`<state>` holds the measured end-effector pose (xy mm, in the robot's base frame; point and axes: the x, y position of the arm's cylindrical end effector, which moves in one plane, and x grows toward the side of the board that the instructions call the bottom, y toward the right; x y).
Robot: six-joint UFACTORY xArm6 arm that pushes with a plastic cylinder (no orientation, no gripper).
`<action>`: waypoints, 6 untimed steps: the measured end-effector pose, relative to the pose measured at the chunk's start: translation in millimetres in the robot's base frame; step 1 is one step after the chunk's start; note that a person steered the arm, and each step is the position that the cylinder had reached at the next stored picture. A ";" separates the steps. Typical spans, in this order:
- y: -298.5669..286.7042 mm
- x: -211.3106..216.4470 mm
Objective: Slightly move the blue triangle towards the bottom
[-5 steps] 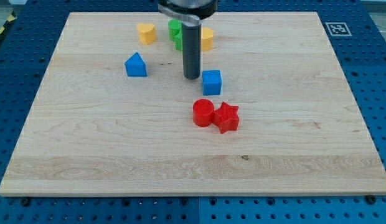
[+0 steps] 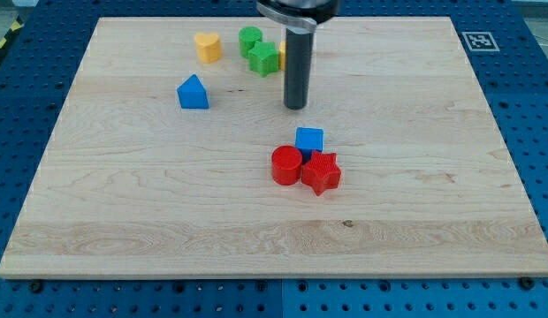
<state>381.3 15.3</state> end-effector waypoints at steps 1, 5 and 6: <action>-30.0 -9.4; -147.4 -23.5; -129.2 9.0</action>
